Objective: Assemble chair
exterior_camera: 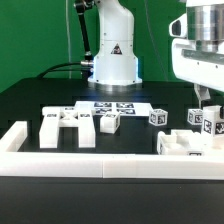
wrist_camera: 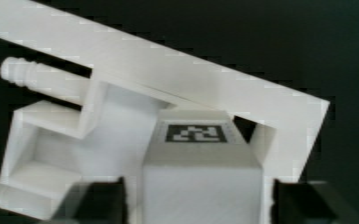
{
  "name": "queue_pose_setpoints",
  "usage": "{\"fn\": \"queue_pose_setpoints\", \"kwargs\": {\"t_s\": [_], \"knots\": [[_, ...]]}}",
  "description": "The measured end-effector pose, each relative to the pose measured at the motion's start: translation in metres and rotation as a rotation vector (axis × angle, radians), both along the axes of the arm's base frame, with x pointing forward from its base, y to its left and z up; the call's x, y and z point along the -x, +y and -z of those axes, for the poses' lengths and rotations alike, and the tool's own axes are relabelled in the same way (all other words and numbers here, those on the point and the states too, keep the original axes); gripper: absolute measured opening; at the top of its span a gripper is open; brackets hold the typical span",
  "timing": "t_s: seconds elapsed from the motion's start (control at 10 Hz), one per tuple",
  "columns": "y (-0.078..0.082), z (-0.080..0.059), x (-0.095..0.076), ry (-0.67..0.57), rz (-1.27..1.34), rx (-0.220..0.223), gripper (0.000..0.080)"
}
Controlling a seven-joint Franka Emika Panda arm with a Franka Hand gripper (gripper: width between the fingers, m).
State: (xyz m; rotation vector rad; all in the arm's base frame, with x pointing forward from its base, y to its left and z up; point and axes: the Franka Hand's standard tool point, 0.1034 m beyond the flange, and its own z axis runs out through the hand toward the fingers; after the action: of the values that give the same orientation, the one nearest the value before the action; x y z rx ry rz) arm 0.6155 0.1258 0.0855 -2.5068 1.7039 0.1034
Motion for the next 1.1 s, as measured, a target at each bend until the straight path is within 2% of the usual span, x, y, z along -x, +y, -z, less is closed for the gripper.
{"fn": "queue_pose_setpoints", "kwargs": {"t_s": [0.1, 0.2, 0.3, 0.7, 1.1], "knots": [[0.0035, 0.0000, 0.0029, 0.012, -0.058, 0.010, 0.0533], [0.0065, 0.0001, 0.0031, -0.003, -0.157, 0.009, 0.0625], [0.0054, 0.0001, 0.0029, -0.016, -0.258, 0.008, 0.0642], [0.0047, 0.0006, 0.0033, -0.051, -0.553, 0.011, 0.0649], [0.0100, -0.0018, 0.0047, -0.097, -1.025, 0.040, 0.0649]]}}
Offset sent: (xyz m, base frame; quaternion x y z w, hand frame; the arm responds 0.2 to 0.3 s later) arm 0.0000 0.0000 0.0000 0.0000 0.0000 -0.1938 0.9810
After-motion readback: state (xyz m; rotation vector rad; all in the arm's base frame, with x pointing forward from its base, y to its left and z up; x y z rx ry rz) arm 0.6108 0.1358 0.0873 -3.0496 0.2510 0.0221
